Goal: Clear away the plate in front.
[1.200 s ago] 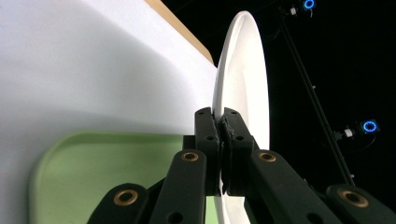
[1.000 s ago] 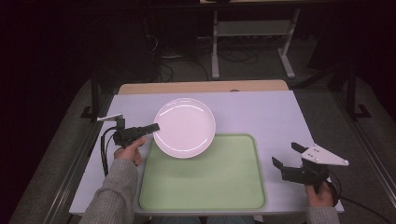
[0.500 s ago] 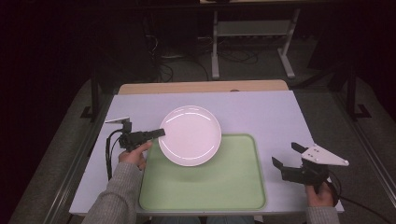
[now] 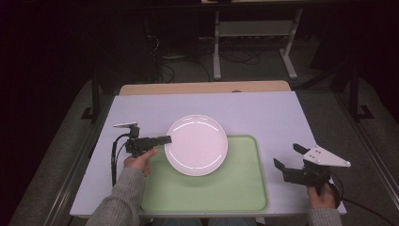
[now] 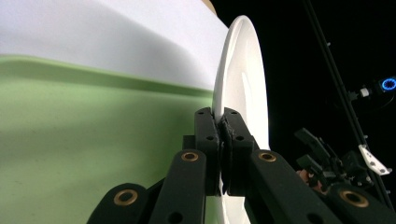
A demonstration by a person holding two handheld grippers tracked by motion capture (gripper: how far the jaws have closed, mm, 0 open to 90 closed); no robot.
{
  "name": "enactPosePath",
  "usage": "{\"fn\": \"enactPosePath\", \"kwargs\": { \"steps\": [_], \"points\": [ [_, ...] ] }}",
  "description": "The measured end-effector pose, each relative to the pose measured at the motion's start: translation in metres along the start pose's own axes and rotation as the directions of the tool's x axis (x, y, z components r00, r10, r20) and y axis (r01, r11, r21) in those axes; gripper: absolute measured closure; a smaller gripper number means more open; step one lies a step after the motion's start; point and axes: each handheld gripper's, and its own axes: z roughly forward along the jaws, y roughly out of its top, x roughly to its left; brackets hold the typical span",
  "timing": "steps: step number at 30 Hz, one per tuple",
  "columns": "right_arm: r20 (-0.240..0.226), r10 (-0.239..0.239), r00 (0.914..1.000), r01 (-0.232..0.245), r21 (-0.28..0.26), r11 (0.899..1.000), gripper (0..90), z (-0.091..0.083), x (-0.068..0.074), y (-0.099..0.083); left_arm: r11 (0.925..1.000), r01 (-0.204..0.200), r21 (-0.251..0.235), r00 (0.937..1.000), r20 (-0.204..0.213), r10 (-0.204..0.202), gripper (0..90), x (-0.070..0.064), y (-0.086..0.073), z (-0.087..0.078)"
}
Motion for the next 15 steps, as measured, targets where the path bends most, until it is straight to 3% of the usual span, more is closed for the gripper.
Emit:
{"fn": "enactPosePath", "kwargs": {
  "steps": [15],
  "points": [
    [-0.001,-0.013,0.9999,0.013,0.008,1.0,13.4,0.002,0.001,0.0,0.9976,-0.003,0.07,1.0,-0.009,0.003,87.4,0.002,-0.012,0.01]
  ]
}}
